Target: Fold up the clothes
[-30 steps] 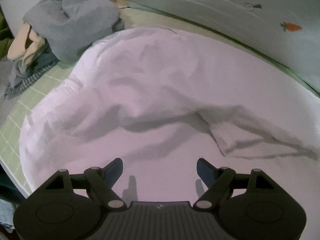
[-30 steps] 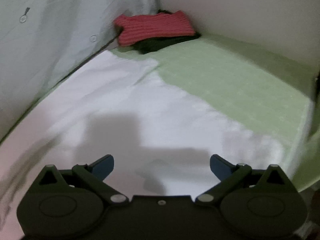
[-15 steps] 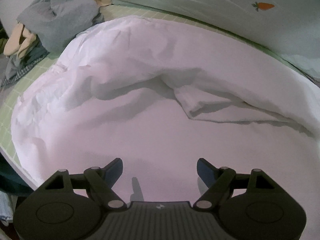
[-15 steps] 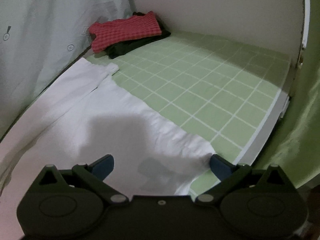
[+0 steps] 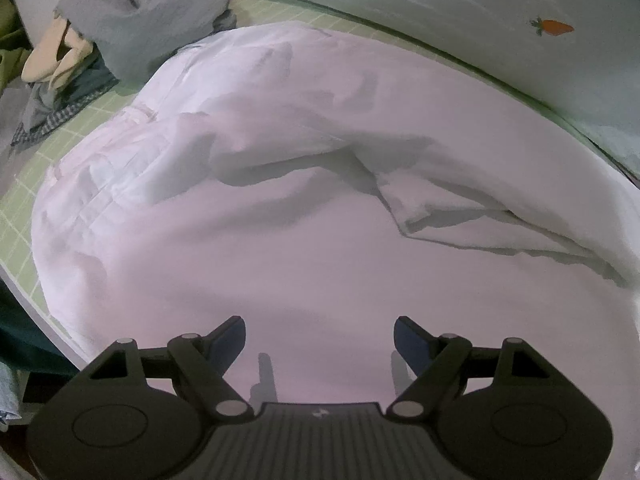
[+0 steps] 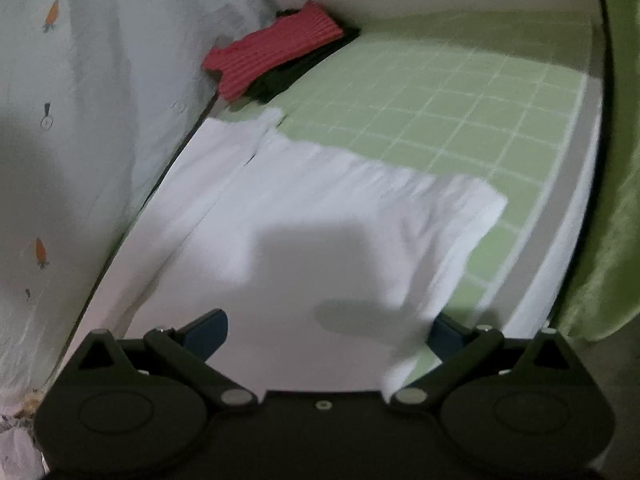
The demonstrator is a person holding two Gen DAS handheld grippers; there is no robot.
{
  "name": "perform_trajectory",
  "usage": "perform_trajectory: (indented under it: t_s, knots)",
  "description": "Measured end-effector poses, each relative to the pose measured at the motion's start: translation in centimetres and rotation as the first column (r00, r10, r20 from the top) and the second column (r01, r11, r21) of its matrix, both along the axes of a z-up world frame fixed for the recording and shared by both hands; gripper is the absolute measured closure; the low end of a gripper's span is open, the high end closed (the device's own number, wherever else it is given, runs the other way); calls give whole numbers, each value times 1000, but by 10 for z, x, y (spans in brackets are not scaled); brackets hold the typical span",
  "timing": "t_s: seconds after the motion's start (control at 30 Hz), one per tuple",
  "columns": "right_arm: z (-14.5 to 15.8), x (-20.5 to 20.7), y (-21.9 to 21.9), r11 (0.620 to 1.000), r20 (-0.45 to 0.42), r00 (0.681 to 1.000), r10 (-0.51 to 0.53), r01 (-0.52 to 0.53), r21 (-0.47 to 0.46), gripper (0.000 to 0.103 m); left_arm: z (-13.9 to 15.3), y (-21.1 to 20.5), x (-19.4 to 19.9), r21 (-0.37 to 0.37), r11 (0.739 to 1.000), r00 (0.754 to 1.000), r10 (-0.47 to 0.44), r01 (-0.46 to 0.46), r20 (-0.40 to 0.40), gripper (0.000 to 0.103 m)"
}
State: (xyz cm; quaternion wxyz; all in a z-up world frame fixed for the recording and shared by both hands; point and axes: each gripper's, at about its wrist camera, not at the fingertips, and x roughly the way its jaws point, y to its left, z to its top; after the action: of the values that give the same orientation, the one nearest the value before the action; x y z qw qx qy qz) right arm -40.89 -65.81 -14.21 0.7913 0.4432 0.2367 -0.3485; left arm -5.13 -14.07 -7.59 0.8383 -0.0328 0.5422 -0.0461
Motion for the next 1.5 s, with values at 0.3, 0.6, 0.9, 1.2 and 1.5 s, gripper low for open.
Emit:
perform_trajectory:
  t_s: [0.3,0.6,0.9,1.2,1.5]
  knots:
    - [2,6,26,996,32,999,-44,41,74,0,-5,70,16,-32,987,988,155,-156,-14,21]
    - [7,25,44,995,-71,994,-85,88,42,0,-15,144,36,6,952,952,305,-305,-22,21]
    - [8,36,35,990,-108,986,-128,134,41,0,-27,175,65,9,941,940,338,-338,-50,20]
    - [9,49,11,965,-160,956,-245,257,57,2,-37,187,82,-7,933,931,359,-360,-63,20]
    - [10,44,-8,919,-185,911,-370,387,68,58,-38,184,84,-31,916,917,399,-399,-27,48]
